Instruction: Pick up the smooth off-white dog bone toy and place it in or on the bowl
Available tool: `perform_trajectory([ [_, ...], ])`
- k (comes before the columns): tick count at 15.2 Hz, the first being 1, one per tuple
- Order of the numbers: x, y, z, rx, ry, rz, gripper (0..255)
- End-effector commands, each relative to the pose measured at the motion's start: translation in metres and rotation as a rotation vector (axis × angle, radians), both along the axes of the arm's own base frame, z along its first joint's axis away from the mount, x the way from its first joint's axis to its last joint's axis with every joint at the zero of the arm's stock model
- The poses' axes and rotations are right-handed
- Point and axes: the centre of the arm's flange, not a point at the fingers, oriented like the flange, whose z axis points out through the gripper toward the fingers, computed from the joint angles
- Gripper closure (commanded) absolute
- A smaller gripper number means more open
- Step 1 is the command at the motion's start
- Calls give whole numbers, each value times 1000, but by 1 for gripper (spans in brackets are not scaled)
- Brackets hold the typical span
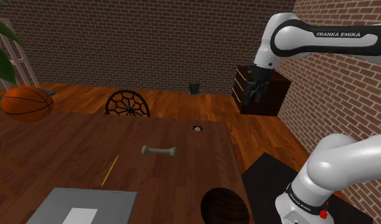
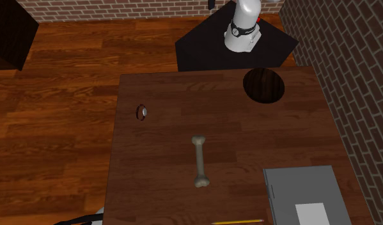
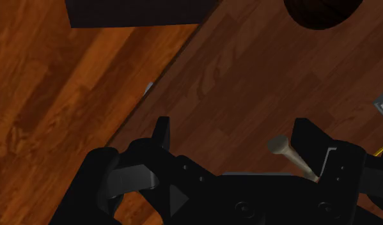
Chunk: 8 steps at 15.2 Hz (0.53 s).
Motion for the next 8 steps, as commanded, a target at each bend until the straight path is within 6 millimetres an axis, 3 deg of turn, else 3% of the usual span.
perform_trajectory([
  [1, 0, 0, 0, 0, 0, 0, 0],
  [8, 67, 37, -54, -20, -18, 160, 0],
])
